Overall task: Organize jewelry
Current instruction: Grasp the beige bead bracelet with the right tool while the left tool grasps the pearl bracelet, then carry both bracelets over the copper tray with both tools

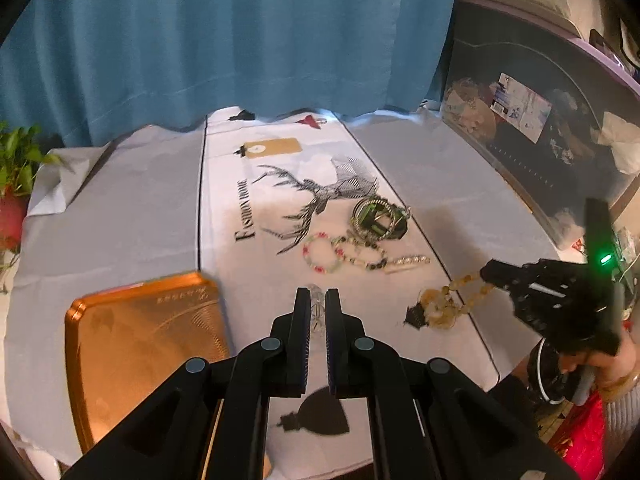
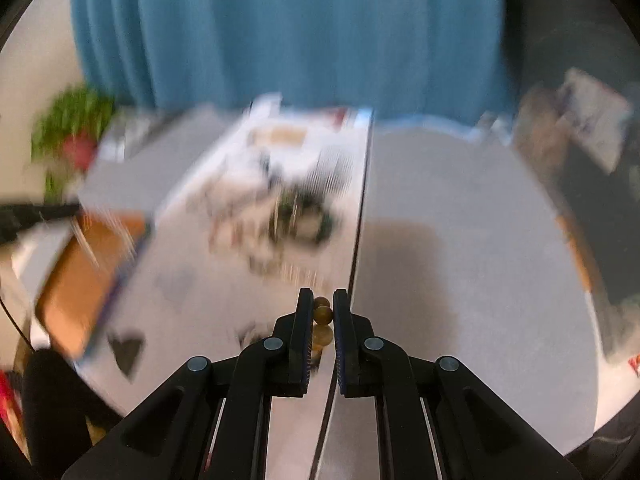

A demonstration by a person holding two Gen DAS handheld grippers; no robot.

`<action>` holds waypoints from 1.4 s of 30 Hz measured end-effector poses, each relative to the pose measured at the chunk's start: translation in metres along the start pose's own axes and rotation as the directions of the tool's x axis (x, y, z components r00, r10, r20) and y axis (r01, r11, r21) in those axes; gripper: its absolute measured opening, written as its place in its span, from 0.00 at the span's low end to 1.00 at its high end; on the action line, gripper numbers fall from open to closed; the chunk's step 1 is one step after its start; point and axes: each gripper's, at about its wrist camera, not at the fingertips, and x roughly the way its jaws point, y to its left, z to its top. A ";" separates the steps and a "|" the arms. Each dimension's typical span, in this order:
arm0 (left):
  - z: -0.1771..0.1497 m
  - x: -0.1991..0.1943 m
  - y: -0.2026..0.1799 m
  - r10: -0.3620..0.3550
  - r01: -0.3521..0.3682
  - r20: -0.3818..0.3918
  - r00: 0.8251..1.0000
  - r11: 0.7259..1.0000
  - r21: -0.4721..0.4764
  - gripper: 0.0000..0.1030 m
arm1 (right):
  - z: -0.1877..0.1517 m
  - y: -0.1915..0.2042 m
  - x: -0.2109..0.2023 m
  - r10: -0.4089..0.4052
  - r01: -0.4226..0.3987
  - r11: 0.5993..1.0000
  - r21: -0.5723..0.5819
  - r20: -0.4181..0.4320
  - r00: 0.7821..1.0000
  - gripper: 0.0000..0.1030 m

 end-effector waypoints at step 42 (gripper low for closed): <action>-0.146 -0.169 0.040 0.167 -0.148 0.180 0.969 0.982 -0.116 0.05 | -0.065 0.146 -0.172 0.144 -0.136 0.990 -0.048 0.265 0.953 0.10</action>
